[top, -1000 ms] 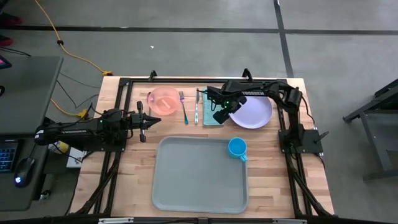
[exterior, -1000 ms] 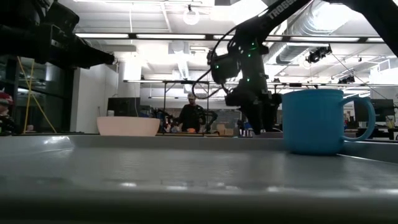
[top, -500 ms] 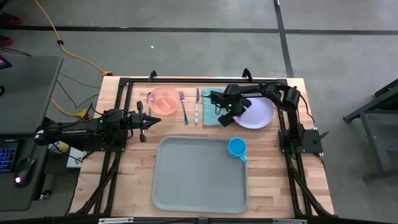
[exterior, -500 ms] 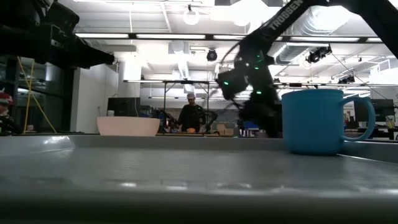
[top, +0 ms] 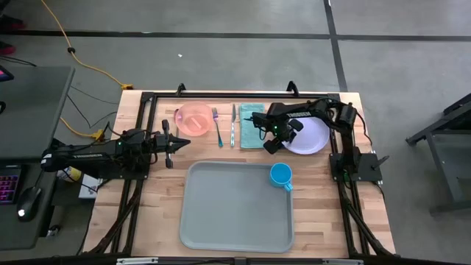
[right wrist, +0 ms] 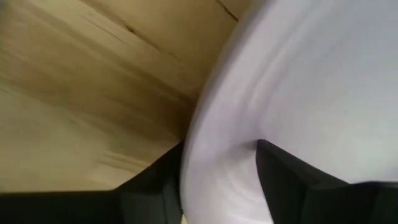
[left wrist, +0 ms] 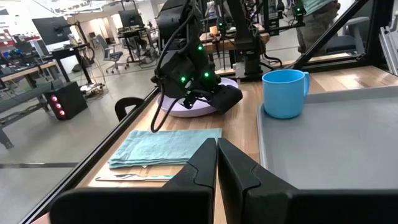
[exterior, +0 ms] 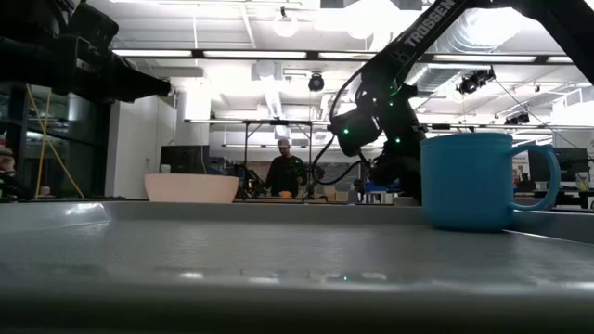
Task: Set up tray
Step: Put the purple plate on the gray tray to the bottom of the blue mug
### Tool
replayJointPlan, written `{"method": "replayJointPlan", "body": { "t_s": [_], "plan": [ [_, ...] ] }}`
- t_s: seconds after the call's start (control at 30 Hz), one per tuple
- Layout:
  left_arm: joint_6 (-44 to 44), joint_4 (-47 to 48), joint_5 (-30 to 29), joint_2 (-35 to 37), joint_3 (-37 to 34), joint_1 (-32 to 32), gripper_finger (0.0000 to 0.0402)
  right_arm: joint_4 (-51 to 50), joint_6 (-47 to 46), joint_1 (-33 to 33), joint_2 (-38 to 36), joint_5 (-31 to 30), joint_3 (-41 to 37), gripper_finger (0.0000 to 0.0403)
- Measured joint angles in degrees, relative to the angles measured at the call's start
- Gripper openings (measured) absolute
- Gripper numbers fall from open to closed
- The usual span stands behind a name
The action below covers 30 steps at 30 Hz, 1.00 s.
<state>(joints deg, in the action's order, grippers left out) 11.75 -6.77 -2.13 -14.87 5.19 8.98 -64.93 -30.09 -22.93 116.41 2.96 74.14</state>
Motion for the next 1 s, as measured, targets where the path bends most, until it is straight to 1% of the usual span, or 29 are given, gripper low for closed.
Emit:
{"method": "replayJointPlan", "body": {
  "t_s": [0.1, 0.23, 0.3, 0.47, 0.57, 0.77, 1.0],
  "plan": [
    [0.00, 0.38, 0.00, 0.00, 0.00, -0.01, 0.0046, 0.66, 0.20, 0.01, 0.00, 0.42, 0.62, 0.0102],
    [-0.02, 0.94, 0.00, -0.01, 0.00, -0.01, 0.0046, 0.75, 1.37, 0.12, -0.06, 0.64, 0.83, 0.0033],
    [-0.01, 0.92, 0.00, 0.01, 0.00, 0.01, 0.0046, 0.51, 2.47, 0.18, -0.10, 0.98, 0.85, 0.0013],
    [-0.02, 0.90, 0.00, 0.01, 0.00, -0.01, 0.0046, -1.32, 4.02, 0.12, -0.12, 2.79, 2.17, 0.0005],
    [0.00, 0.90, 0.00, -0.01, 0.00, 0.01, 0.0046, -2.39, 4.44, 0.23, -0.79, 2.67, 4.34, 0.0003],
    [-0.02, 0.86, 0.02, 0.01, 0.00, 0.01, 0.0046, -5.75, 5.02, 0.30, -4.67, 2.40, 10.75, 0.0002],
    [0.00, 0.84, 0.01, 0.01, 0.00, -0.01, 0.0046, -15.47, 4.52, 1.69, -7.86, -0.74, 20.87, 0.0002]
  ]
}}
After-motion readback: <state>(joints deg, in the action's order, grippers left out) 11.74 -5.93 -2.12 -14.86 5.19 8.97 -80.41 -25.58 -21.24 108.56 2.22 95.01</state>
